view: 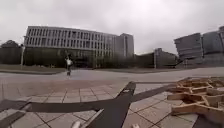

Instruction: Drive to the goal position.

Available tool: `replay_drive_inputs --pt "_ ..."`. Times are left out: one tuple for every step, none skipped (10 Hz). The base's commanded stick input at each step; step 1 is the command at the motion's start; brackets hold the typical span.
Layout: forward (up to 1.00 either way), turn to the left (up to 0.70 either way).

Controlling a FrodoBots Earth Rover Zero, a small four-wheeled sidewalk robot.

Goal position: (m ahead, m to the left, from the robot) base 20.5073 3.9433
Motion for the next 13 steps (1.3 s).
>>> replay_drive_inputs --pt "0.05 0.0" --pt "0.05 0.0" --pt "0.05 0.0" --pt "0.05 0.0" --pt "0.05 0.0" --pt "0.05 0.0" --pt "0.05 0.0" --pt "0.05 0.0" --pt "0.05 0.0" --pt "0.05 0.0" --pt "0.05 0.0" --pt "0.05 0.0" --pt "0.05 0.0"
